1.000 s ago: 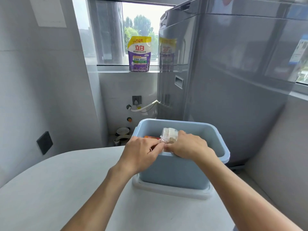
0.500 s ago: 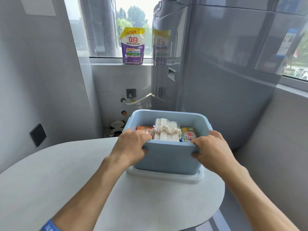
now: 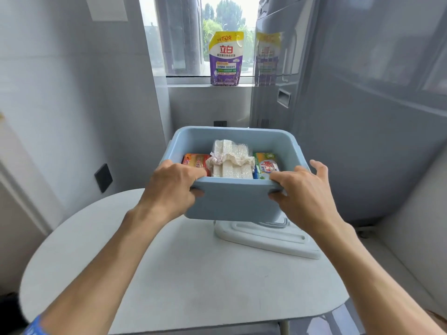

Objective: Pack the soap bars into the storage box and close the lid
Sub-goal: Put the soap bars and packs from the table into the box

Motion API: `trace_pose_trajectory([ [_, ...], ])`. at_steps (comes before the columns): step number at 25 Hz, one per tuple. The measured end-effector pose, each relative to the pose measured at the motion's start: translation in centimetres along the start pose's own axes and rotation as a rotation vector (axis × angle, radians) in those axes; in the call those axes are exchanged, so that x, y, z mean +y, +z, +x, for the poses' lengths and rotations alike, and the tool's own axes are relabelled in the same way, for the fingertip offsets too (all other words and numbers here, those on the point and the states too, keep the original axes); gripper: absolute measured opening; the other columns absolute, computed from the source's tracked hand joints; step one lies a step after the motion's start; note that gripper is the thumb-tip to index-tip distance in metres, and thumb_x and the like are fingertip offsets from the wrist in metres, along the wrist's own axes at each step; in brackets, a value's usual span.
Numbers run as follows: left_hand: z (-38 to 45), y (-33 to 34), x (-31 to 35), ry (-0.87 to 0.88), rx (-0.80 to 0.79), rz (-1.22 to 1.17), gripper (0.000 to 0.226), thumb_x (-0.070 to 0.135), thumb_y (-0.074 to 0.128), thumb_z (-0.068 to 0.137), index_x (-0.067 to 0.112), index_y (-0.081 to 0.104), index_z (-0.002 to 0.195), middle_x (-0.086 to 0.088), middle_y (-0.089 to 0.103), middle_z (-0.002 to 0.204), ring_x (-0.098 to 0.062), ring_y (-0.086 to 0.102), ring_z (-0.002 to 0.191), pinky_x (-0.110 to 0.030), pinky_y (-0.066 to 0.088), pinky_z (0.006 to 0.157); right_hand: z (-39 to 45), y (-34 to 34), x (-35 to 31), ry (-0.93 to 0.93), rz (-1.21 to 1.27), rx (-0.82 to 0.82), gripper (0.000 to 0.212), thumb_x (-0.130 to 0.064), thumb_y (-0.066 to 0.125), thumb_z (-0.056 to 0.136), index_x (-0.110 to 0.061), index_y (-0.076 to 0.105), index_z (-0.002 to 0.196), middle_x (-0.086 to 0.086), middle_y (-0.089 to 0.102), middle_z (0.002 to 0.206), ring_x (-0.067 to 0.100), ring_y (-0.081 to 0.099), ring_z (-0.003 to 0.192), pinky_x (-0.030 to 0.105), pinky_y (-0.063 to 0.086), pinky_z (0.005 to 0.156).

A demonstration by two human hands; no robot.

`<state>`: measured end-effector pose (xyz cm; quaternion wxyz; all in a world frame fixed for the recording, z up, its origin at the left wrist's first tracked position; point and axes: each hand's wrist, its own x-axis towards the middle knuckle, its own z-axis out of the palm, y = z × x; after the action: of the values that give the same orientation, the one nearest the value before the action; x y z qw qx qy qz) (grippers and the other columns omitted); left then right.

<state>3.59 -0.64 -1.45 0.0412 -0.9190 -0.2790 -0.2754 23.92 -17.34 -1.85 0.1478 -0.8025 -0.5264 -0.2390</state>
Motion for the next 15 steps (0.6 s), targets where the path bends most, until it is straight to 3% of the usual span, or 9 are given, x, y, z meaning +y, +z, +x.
trace_pose_trajectory([
  [5,-2.8,0.2,-4.5,-0.129,-0.126,-0.003,0.031,0.023,0.078,0.070,0.030,0.049,0.063,0.003,0.051,0.058,-0.030,0.050,0.068,-0.032,0.033,0.059,1.6,3.4,-4.5,-0.086,0.038,-0.104,0.029,-0.020,0.070,0.073,-0.026,0.042,0.072,-0.002,0.064,0.066,0.026,0.056,0.080,0.047,0.024,0.099],
  [10,-3.4,0.9,-6.4,-0.231,-0.275,-0.057,0.032,0.029,0.078,0.071,0.029,0.048,0.060,0.004,0.056,0.067,-0.027,0.057,0.076,-0.031,0.037,0.059,2.1,5.2,-6.5,-0.165,0.089,-0.111,0.023,-0.019,0.074,0.072,-0.028,0.058,0.084,-0.008,0.070,0.084,0.024,0.056,0.087,0.042,0.024,0.092],
  [12,-2.6,0.8,-5.5,-0.192,-0.240,-0.103,0.029,0.036,0.075,0.071,0.029,0.049,0.063,0.007,0.054,0.071,-0.023,0.056,0.078,-0.031,0.040,0.061,1.9,5.3,-5.7,-0.195,0.171,-0.011,0.037,-0.022,0.080,0.070,-0.028,0.064,0.103,-0.008,0.070,0.100,0.025,0.056,0.095,0.043,0.029,0.093],
  [15,-1.4,1.4,-1.6,-0.005,-0.069,-0.187,0.029,0.047,0.073,0.070,0.028,0.056,0.084,0.009,0.056,0.085,-0.017,0.051,0.086,-0.032,0.044,0.068,1.4,5.4,-2.1,-0.046,0.420,0.012,0.064,-0.022,0.078,0.071,-0.032,0.052,0.128,-0.011,0.056,0.131,0.016,0.048,0.111,0.039,0.034,0.093],
])
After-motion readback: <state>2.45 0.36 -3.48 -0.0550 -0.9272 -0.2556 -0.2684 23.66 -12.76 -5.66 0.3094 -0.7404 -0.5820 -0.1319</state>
